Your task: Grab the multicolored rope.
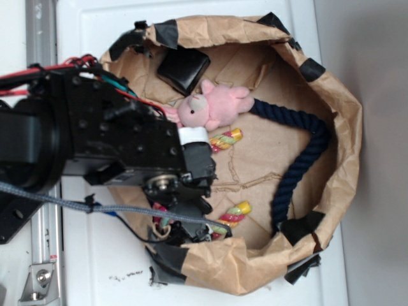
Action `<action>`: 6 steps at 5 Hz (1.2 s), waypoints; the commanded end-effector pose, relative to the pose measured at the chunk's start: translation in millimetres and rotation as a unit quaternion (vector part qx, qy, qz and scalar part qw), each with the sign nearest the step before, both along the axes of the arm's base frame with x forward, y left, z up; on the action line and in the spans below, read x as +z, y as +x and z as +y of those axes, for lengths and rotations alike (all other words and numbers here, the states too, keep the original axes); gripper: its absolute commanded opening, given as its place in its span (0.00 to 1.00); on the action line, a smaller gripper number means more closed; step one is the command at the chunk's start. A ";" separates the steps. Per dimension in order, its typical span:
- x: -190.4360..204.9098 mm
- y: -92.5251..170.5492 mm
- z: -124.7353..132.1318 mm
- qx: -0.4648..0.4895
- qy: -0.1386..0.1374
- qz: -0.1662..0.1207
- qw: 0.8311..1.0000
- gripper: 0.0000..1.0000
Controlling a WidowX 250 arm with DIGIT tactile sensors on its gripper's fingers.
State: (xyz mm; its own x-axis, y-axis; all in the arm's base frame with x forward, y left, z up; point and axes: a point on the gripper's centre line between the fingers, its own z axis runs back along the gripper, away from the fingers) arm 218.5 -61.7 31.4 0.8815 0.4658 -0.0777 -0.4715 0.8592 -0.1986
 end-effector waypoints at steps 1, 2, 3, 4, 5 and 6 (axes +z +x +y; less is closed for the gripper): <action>-2.9 9.5 4.8 -0.032 0.001 -0.043 0.999 0.00; -1.3 10.4 3.0 -0.054 0.022 -0.049 0.997 0.00; 3.2 10.9 9.5 -0.059 0.050 -0.047 0.996 0.00; 34.4 18.9 44.1 -0.009 0.084 -0.066 0.994 0.00; 62.4 33.4 78.5 0.044 0.115 -0.074 0.990 0.00; 72.3 45.8 95.5 0.066 0.116 -0.080 0.988 0.00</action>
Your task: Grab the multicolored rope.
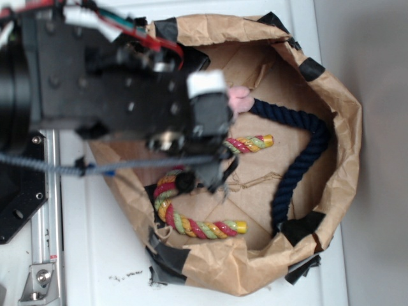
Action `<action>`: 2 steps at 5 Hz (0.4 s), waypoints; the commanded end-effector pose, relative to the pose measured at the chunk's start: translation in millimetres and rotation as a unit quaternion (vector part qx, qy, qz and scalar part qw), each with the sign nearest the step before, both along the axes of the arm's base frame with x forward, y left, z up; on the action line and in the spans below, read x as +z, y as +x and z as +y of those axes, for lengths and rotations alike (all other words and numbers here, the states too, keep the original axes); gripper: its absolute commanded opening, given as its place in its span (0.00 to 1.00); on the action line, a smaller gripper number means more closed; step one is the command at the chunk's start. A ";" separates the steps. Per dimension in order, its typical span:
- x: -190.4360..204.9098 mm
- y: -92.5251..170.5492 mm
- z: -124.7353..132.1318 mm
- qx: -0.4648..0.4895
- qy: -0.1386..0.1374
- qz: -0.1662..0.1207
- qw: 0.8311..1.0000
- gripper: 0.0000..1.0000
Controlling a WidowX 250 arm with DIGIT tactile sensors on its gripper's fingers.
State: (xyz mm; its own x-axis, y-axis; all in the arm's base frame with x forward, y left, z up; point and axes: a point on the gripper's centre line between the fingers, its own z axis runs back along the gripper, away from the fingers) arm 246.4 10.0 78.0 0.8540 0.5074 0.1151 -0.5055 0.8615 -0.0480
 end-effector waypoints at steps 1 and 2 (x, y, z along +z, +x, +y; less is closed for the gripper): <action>23.7 22.5 27.3 0.040 -0.006 -0.036 0.999 0.00; 6.8 10.1 22.1 0.074 -0.011 -0.005 0.997 1.00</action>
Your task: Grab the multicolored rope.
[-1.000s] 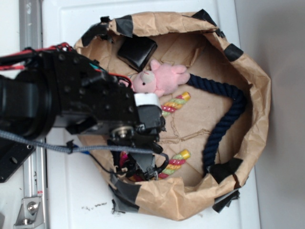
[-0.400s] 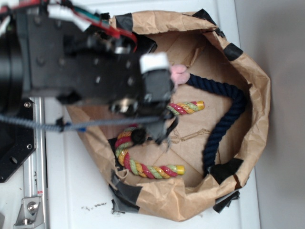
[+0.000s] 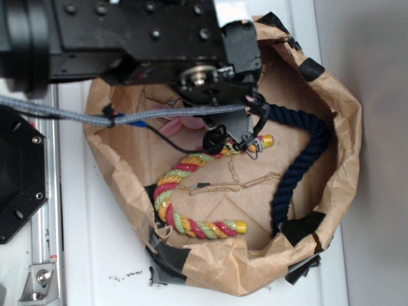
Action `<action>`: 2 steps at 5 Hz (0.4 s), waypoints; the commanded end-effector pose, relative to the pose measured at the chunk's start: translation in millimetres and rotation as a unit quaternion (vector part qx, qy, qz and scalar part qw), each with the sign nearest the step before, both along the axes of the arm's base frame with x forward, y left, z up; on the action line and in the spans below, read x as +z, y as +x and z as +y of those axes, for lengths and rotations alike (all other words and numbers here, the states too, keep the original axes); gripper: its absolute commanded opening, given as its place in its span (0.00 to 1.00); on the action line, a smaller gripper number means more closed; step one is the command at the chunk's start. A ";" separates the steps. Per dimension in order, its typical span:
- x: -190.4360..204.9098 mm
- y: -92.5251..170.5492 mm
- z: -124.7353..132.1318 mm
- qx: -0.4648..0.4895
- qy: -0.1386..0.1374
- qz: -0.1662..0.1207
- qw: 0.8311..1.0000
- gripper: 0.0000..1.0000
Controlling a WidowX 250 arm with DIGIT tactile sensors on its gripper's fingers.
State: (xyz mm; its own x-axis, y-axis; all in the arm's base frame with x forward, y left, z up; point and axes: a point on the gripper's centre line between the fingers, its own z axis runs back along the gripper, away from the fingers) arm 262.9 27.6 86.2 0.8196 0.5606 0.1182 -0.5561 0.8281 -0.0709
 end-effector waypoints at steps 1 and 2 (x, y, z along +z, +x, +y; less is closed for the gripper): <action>-25.8 -15.6 -11.8 0.039 -0.034 0.006 0.999 1.00; -43.7 -17.6 -32.8 0.031 -0.030 0.019 0.999 1.00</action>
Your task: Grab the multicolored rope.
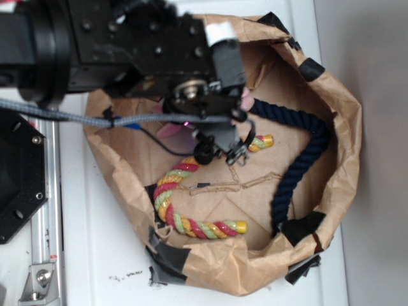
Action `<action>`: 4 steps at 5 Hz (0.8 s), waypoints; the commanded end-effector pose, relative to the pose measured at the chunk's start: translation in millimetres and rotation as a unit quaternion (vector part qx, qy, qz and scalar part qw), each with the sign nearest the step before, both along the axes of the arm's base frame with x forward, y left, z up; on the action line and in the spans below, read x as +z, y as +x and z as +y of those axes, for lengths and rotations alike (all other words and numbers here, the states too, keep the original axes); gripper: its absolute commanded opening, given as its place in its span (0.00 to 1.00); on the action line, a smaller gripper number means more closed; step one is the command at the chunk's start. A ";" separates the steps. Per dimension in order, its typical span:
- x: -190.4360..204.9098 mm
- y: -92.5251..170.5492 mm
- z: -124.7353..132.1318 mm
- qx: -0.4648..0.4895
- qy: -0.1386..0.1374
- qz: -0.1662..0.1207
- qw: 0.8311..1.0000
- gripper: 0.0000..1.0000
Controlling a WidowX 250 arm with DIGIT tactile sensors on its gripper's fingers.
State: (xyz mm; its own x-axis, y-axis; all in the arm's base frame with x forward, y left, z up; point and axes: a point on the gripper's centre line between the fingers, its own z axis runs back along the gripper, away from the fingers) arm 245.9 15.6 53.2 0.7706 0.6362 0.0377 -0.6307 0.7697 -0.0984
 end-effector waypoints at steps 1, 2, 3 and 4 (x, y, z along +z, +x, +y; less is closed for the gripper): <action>-24.8 9.5 -20.1 -0.033 -0.004 -0.008 0.999 1.00; -34.1 18.4 -19.1 -0.050 -0.043 -0.015 0.998 1.00; -39.1 19.5 -21.6 -0.061 -0.045 -0.011 0.997 1.00; -41.3 19.7 -21.0 -0.062 -0.072 -0.016 0.995 1.00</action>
